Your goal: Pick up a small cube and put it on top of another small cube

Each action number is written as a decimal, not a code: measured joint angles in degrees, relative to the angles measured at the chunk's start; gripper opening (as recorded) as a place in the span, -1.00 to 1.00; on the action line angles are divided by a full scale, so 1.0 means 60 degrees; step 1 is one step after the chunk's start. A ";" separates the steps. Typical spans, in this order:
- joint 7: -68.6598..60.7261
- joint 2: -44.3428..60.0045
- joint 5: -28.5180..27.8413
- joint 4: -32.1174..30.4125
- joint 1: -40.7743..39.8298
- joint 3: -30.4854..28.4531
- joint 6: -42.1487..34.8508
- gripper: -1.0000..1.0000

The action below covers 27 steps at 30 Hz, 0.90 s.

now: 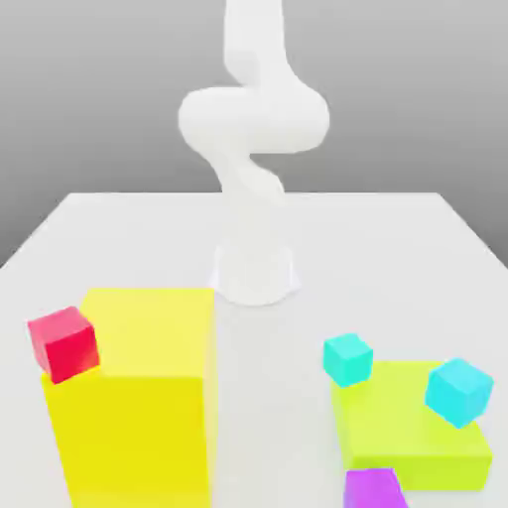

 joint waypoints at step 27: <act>0.2250 0.9357 -0.1233 -0.0024 0.0478 0.1514 0.2753 0.00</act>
